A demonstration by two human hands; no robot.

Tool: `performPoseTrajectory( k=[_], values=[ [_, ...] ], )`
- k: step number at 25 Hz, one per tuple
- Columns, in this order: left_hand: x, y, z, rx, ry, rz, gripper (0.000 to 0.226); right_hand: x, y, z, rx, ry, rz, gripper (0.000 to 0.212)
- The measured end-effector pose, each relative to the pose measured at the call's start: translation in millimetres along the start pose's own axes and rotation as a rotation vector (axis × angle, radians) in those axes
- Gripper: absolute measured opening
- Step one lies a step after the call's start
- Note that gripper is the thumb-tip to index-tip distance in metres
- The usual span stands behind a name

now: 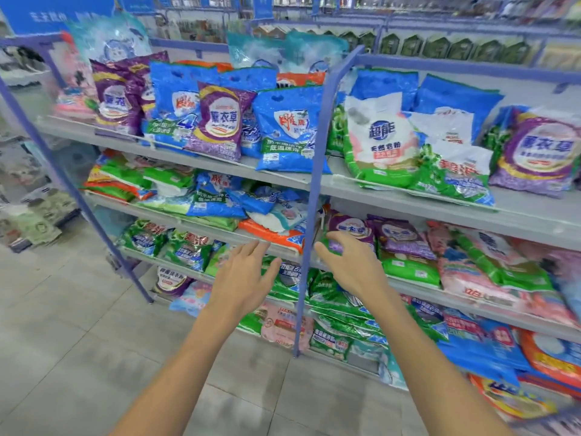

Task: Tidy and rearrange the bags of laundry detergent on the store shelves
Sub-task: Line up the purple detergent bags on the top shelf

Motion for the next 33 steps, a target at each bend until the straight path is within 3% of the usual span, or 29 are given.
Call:
performPoseTrajectory(
  k=[7,11,20,24,27,31,33],
  values=[
    [-66,75,60,-0.169,-0.128,-0.078,0.057,27,90,4,-0.228,0.084,-0.018,0.056],
    [-107,106,103,-0.181,-0.197,-0.076,0.055,49,146,32,-0.337,0.106,-0.026,0.057],
    [-191,103,178,0.057,-0.315,-0.084,0.064,59,242,133,-0.538,-0.020,-0.053,0.064],
    [-227,84,202,0.108,-0.317,-0.135,0.075,44,273,164,-0.567,0.044,0.015,0.070],
    [-244,77,222,0.199,-0.299,-0.259,0.078,34,298,185,-0.620,0.078,0.029,0.066],
    [-254,80,232,0.330,-0.214,-0.571,0.049,21,309,197,-0.658,0.099,0.169,0.065],
    [-258,78,237,0.395,-0.257,-0.698,0.056,20,312,199,-0.660,0.121,0.224,0.065]
  ],
)
Point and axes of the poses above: each hand's wrist, its own z-axis towards the middle knuckle, its own x-axis out of the back of the hand, y = z × x, the point moved 4 cm from there along z, towards the middle knuckle, and after that the axes turned 4 degrees about -x, right-handed, at the moved point
